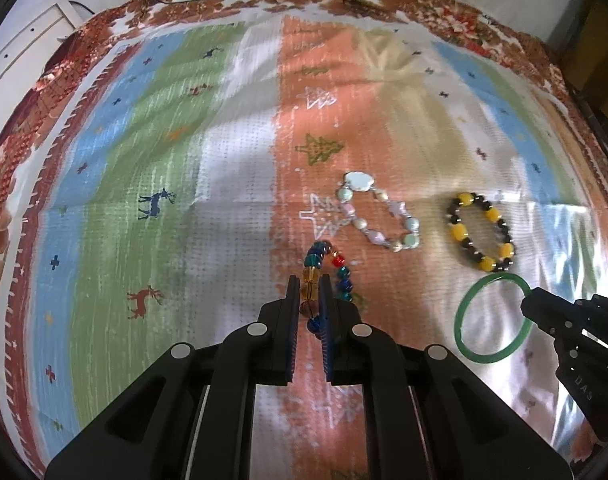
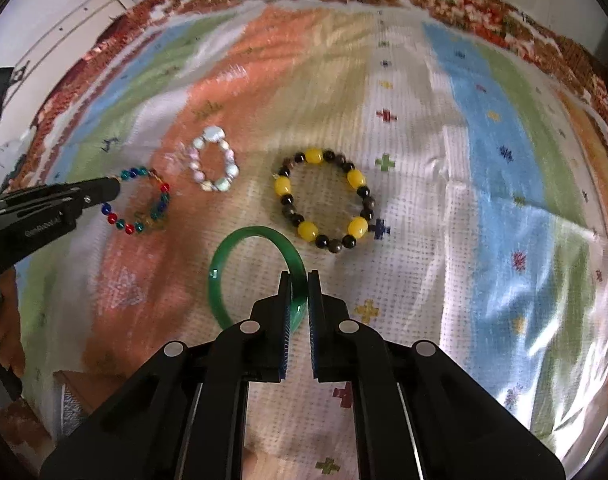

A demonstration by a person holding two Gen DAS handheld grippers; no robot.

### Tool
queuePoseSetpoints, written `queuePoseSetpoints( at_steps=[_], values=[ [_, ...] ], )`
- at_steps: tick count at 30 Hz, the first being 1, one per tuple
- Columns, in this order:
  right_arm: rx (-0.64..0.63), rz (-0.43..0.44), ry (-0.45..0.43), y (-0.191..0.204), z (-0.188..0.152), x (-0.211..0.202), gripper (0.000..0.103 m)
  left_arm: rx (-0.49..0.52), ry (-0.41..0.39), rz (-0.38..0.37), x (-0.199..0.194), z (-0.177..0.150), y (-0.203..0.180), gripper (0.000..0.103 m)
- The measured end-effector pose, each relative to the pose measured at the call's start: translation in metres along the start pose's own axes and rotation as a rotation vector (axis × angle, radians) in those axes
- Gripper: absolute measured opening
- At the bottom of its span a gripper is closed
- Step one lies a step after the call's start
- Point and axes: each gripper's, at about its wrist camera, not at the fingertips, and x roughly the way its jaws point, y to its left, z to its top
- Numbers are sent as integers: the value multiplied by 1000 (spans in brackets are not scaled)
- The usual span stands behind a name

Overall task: Organize jewelry
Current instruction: 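Grasp the multicolour bead bracelet with the left tool while the right tool grasps the green bangle, then carry the multicolour bracelet and green bangle over the silver tin with both tools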

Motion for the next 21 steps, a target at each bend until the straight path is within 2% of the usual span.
queuePoseSetpoints(
  at_steps=[4,12,21],
  values=[
    [7,8,-63,2,-2,-18,9,-5,-18,-15,-13,-5,-3,9],
    [-6,2,-75,7,-11,-29,9,8,-53,-31,-37,-15,-11,9],
    [-9,-11,-128,7,-19,-49,9,15,-100,-59,-66,-30,-20,9]
  ],
)
